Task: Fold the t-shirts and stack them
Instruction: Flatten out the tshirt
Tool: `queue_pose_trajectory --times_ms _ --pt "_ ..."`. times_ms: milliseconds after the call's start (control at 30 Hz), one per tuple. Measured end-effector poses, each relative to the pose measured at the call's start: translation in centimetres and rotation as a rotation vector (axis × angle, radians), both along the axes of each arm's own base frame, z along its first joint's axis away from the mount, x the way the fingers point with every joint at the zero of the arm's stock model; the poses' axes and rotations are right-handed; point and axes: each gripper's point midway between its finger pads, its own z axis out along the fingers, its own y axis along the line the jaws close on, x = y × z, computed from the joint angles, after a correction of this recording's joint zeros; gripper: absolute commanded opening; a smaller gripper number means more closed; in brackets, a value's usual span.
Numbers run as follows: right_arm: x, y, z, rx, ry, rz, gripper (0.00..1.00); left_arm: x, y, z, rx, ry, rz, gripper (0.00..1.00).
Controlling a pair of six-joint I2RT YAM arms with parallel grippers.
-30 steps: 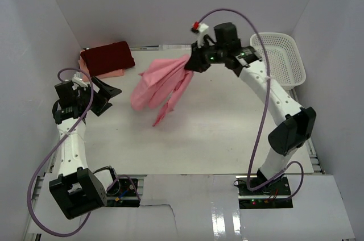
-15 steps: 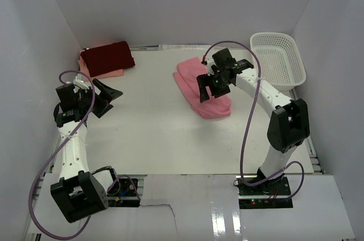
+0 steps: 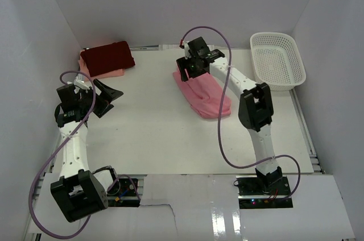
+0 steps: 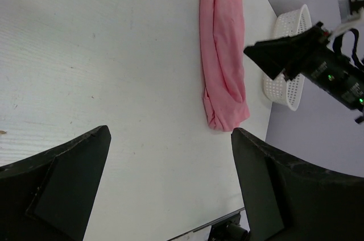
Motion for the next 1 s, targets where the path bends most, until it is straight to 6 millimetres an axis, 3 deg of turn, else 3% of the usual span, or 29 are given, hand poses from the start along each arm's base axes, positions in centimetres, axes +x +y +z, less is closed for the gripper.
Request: queue_pose_trajectory --times_ms 100,167,333,467,700,767,833,867,900,967,1000 --pt "5.0 1.9 -2.9 -0.018 -0.053 -0.043 0.7 0.1 0.0 -0.2 -0.002 0.005 0.0 0.98" --pt "6.5 1.9 -4.5 -0.039 -0.079 -0.071 0.69 0.1 0.0 -0.3 -0.003 0.009 -0.001 0.98" --pt "8.3 1.0 -6.4 -0.072 -0.143 -0.127 0.68 0.2 0.1 -0.2 -0.001 0.005 -0.001 0.98" --pt "9.9 1.1 -6.6 -0.08 -0.198 -0.149 0.55 0.3 0.1 -0.2 -0.001 0.004 -0.001 0.98" --pt "10.2 1.0 -9.5 -0.11 -0.181 -0.152 0.58 0.2 0.1 -0.3 0.003 0.003 -0.003 0.98" --pt "10.0 0.8 -10.3 -0.12 -0.17 -0.149 0.48 0.2 0.1 -0.3 0.004 0.003 -0.004 0.98" --pt "10.0 0.8 -10.4 -0.12 -0.169 -0.149 0.45 0.2 0.1 -0.5 0.003 0.007 -0.004 0.98" --pt "10.0 0.8 -10.5 -0.119 -0.169 -0.149 0.28 0.1 0.1 -0.6 0.003 0.008 -0.004 0.98" --pt "10.0 0.9 -10.5 -0.121 -0.172 -0.143 0.2 0.1 0.1 -0.7 0.002 0.011 -0.004 0.98" --pt "10.0 1.0 -10.4 -0.112 -0.17 -0.143 0.08 0.1 0.0 -0.8 0.001 0.012 -0.004 0.98" --pt "9.9 1.1 -10.4 -0.105 -0.166 -0.139 0.08 0.1 0.0 -0.8 0.002 0.012 -0.004 0.98"
